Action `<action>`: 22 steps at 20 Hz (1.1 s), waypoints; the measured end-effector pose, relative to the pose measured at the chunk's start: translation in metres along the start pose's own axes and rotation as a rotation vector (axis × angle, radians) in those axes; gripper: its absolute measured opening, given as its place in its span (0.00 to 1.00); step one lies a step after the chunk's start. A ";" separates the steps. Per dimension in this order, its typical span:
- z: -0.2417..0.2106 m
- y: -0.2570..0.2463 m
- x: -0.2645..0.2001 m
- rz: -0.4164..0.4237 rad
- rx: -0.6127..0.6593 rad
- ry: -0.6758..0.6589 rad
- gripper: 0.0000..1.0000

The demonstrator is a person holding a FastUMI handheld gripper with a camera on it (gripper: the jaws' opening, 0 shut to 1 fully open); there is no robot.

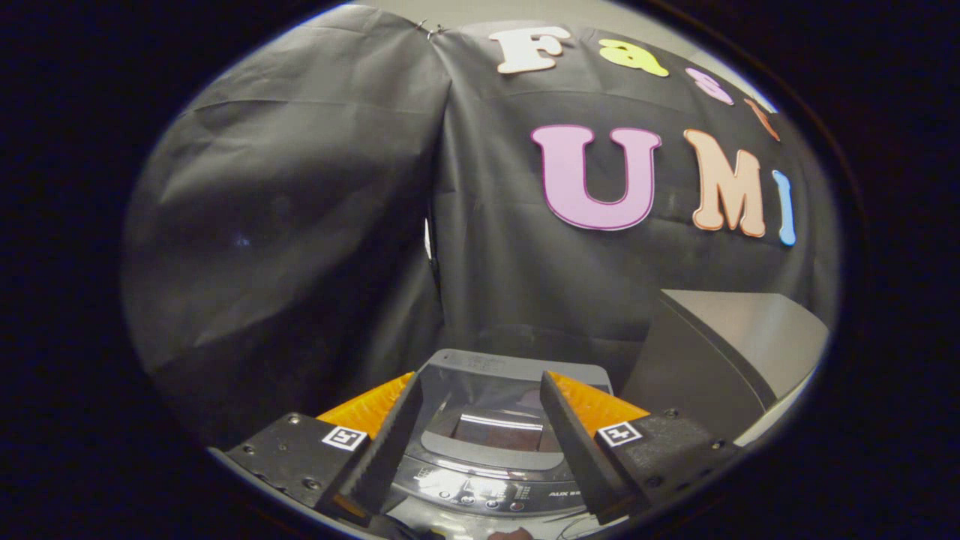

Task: Put the clothes into the washing machine and then close the washing machine lid.

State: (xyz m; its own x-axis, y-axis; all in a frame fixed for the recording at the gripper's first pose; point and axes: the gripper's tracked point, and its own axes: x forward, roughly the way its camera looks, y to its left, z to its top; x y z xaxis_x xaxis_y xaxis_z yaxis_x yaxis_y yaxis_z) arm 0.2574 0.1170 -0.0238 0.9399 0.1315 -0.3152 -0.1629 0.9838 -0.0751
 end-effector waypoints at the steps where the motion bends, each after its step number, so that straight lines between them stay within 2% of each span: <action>1: 0.004 -0.001 -0.008 -0.006 0.001 -0.012 0.96; 17: 0.025 -0.021 -0.079 -0.047 0.048 -0.114 0.96; 22: 0.038 -0.023 -0.109 -0.076 0.019 -0.163 0.96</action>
State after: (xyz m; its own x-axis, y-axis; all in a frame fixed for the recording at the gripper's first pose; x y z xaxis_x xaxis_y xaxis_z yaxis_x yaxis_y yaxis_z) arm 0.1698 0.0848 0.0484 0.9858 0.0735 -0.1512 -0.0855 0.9936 -0.0743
